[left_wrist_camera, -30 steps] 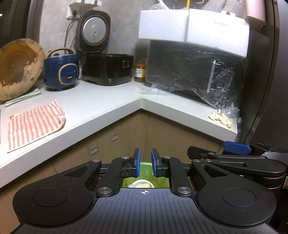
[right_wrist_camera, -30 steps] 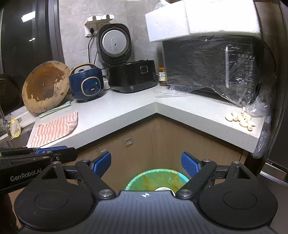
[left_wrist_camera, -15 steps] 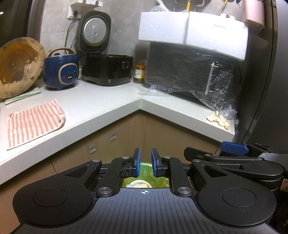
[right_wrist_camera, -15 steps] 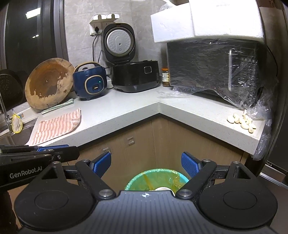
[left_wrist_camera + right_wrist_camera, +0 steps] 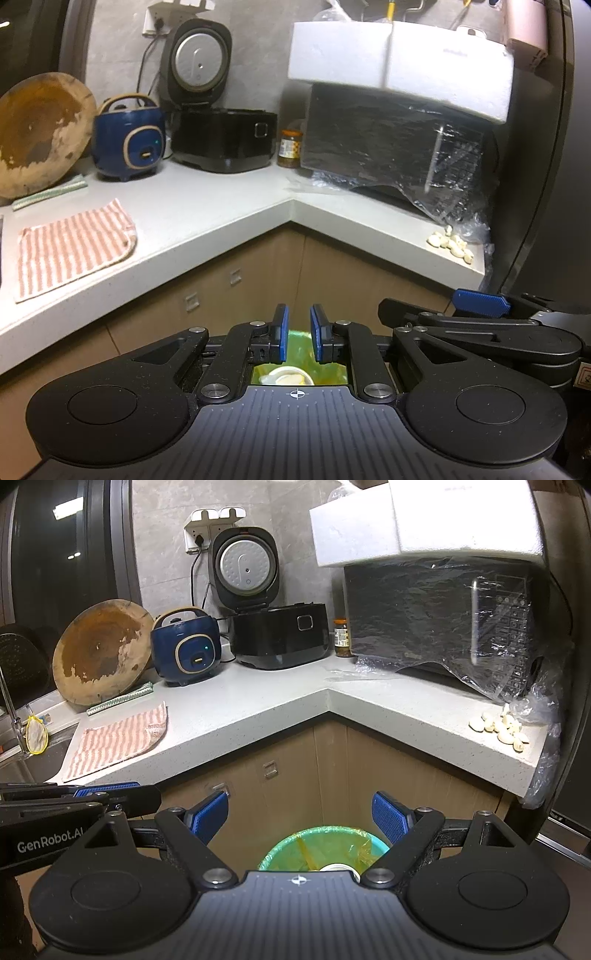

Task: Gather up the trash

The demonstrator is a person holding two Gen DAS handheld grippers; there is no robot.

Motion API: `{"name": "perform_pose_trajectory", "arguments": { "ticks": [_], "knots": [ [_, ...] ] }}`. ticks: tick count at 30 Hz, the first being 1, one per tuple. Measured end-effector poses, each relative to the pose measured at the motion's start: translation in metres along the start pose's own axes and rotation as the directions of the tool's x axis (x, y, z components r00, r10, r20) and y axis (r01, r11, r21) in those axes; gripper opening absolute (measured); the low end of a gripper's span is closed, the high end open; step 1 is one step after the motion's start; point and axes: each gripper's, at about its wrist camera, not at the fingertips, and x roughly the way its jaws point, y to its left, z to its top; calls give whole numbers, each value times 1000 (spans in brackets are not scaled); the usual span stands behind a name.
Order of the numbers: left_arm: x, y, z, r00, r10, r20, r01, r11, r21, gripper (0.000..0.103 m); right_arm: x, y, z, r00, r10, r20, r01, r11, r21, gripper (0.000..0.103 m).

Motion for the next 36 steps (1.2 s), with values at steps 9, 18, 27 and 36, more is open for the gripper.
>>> {"name": "perform_pose_trajectory", "arguments": {
  "ticks": [9,18,27,36],
  "knots": [
    [0,-1,-1,1000,0,-1,0,1000,0,17,1,-3,0,1000,-1,-2,1,1000,1,86],
    [0,-2,-2,1000,-3,0,3,1000,2,17,0,-4,0,1000,-5,1,5,1000,7,86],
    [-1,1,-4,1000,0,-5,0,1000,-10,17,-1,0,-2,1000,-4,-1,4,1000,1,86],
    [1,2,-3,1000,1,-14,-1,1000,-13,17,0,-2,-2,1000,1,-6,-1,1000,0,86]
  ]
}}
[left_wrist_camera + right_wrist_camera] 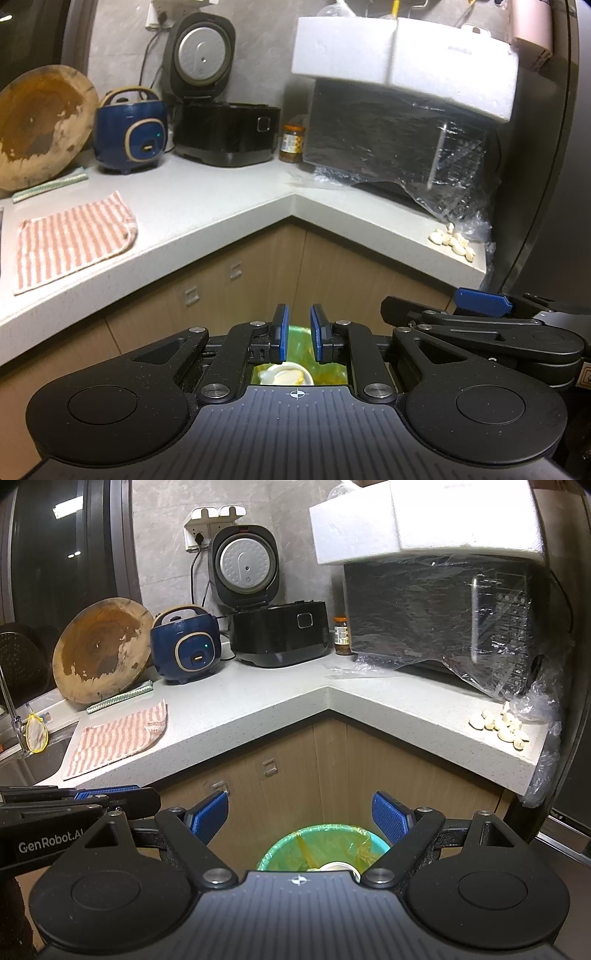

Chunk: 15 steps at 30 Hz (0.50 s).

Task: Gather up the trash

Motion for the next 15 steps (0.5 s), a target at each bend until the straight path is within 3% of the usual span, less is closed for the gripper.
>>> {"name": "perform_pose_trajectory", "arguments": {
  "ticks": [15],
  "knots": [
    [12,-4,1,1000,-13,-22,13,1000,12,17,7,-8,1,1000,-12,-12,12,1000,12,86]
  ]
}}
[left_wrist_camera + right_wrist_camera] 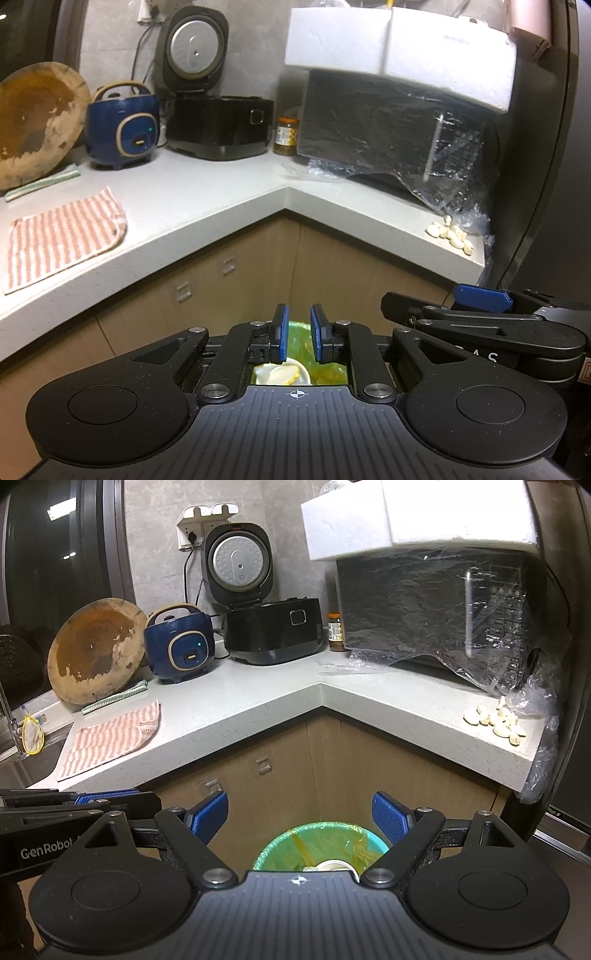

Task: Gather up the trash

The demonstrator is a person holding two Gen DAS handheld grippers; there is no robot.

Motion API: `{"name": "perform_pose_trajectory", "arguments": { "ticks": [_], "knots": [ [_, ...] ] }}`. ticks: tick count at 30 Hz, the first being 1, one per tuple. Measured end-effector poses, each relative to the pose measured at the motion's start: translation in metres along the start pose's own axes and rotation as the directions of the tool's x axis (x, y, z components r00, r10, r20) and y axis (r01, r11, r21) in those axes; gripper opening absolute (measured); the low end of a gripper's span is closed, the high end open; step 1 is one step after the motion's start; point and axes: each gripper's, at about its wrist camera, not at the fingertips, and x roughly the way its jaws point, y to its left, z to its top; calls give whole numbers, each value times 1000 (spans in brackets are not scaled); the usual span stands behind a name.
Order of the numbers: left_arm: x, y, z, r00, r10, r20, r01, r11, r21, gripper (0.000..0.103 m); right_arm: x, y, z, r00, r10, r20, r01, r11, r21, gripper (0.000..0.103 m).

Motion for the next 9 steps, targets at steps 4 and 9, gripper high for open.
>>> {"name": "perform_pose_trajectory", "arguments": {
  "ticks": [4,9],
  "knots": [
    [2,0,-1,1000,-3,2,3,1000,5,17,2,-2,-1,1000,-6,-3,6,1000,-3,86],
    [6,9,-2,1000,8,0,-8,1000,-10,17,8,-2,0,1000,-1,-10,1,1000,8,86]
  ]
}}
